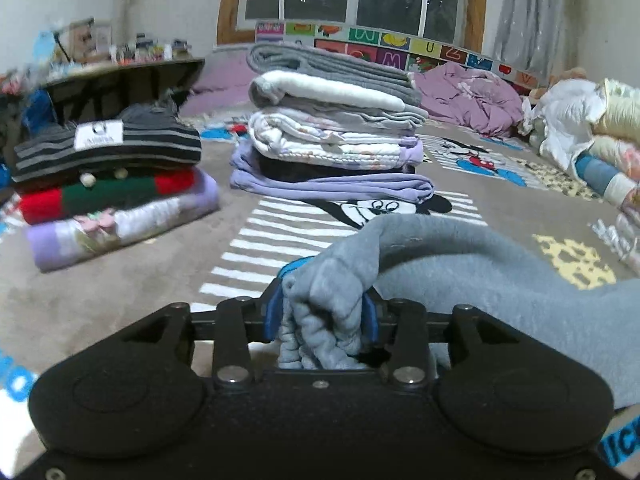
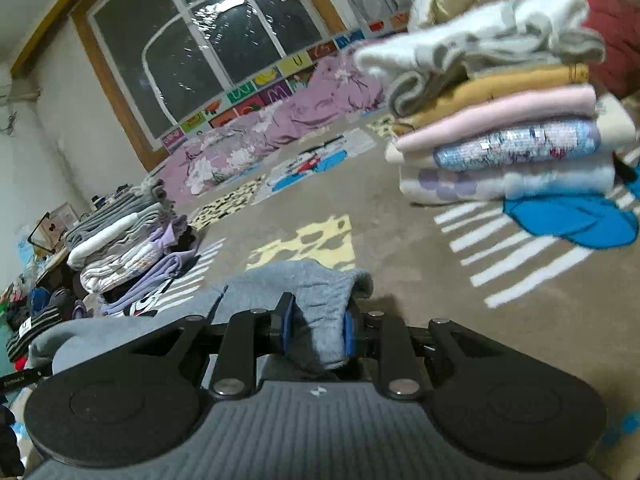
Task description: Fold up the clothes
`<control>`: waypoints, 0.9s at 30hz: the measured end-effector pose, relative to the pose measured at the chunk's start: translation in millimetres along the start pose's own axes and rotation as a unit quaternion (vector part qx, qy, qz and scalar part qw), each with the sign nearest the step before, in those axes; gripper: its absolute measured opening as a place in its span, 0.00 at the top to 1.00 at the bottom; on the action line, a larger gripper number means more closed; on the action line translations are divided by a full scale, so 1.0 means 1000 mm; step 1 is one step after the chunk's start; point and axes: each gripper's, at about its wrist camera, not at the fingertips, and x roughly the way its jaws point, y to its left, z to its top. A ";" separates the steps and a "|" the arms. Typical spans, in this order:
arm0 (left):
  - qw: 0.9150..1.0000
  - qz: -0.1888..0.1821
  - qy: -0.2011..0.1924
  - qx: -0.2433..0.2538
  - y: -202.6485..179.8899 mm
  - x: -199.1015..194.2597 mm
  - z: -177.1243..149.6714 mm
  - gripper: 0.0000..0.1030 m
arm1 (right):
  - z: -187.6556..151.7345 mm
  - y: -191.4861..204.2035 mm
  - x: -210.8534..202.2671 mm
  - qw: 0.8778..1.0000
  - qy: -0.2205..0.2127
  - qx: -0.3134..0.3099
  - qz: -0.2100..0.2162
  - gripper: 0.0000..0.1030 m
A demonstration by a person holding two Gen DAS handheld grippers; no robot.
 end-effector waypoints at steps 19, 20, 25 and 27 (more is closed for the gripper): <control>0.963 -0.063 0.005 -0.260 0.076 0.007 -0.002 0.25 | -0.011 -0.026 0.017 0.997 0.014 0.071 -0.011 0.58; 0.962 -0.061 0.003 -0.267 0.077 0.006 -0.001 0.25 | -0.011 -0.027 0.017 0.997 0.013 0.072 -0.010 0.58; 0.944 -0.100 0.013 -0.314 0.086 0.008 -0.006 0.25 | -0.010 -0.028 0.014 0.997 0.007 0.077 -0.009 0.51; 0.919 -0.153 0.032 -0.361 0.098 0.017 -0.013 0.23 | -0.010 -0.028 0.012 0.997 0.006 0.080 -0.010 0.49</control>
